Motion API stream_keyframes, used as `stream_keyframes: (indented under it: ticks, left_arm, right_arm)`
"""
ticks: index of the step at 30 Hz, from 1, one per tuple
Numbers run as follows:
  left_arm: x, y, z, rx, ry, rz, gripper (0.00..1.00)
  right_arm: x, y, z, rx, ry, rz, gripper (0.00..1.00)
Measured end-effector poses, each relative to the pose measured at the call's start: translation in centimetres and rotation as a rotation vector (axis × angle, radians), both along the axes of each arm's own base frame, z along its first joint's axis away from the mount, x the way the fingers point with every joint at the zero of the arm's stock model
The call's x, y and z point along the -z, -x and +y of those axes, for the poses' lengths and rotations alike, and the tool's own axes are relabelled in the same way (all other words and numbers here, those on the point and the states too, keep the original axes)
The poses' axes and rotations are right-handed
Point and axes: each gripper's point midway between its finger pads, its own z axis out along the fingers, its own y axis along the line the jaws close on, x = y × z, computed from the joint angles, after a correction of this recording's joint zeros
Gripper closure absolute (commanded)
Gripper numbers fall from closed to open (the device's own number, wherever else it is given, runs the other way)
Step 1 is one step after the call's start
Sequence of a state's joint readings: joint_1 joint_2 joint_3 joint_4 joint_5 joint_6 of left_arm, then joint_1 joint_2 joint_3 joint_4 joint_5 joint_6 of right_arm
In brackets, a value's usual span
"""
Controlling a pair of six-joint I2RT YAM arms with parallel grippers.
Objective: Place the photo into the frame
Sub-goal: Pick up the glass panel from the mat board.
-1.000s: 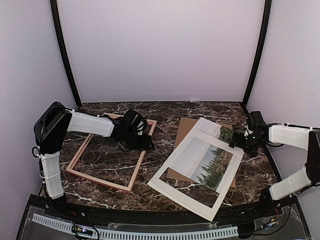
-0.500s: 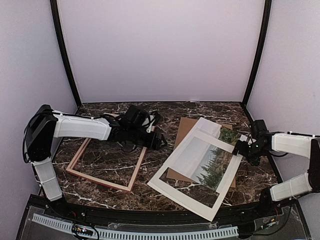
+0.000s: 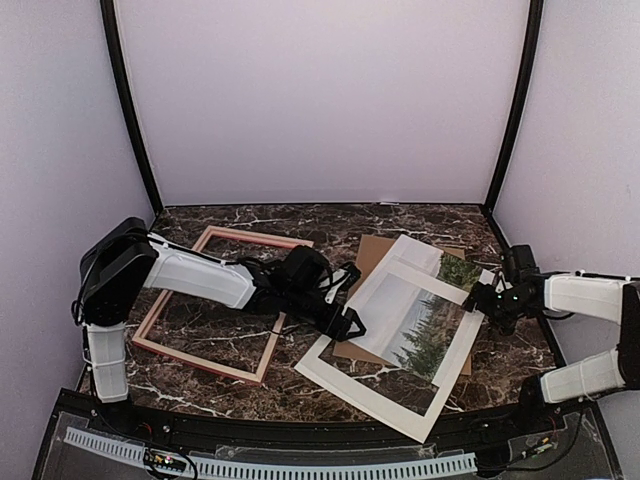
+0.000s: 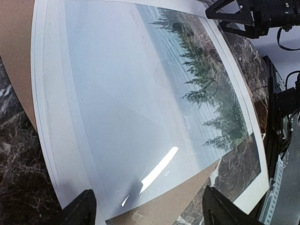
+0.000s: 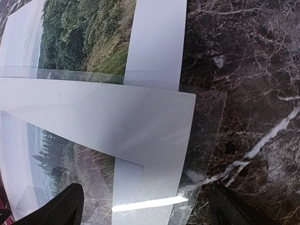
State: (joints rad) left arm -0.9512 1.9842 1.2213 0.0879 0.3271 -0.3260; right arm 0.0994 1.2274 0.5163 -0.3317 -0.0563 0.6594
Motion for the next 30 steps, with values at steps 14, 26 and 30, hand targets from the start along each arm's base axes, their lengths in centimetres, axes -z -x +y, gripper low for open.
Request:
stream_keyframes:
  ticks: [14, 26, 30]
  left_arm:
    - [1.7, 0.1, -0.3, -0.010, 0.012, 0.027, 0.21]
    - [1.9, 0.0, -0.3, -0.026, 0.034, 0.028, 0.21]
    - [1.9, 0.0, -0.3, -0.028, 0.034, 0.027, 0.21]
  right_arm:
    - [-0.3, -0.4, 0.7, -0.009, -0.056, -0.072, 0.13]
    - [-3.2, -0.7, 1.9, -0.087, -0.107, -0.184, 0.27]
    - [-3.5, -0.6, 2.4, -0.120, -0.121, -0.193, 0.31]
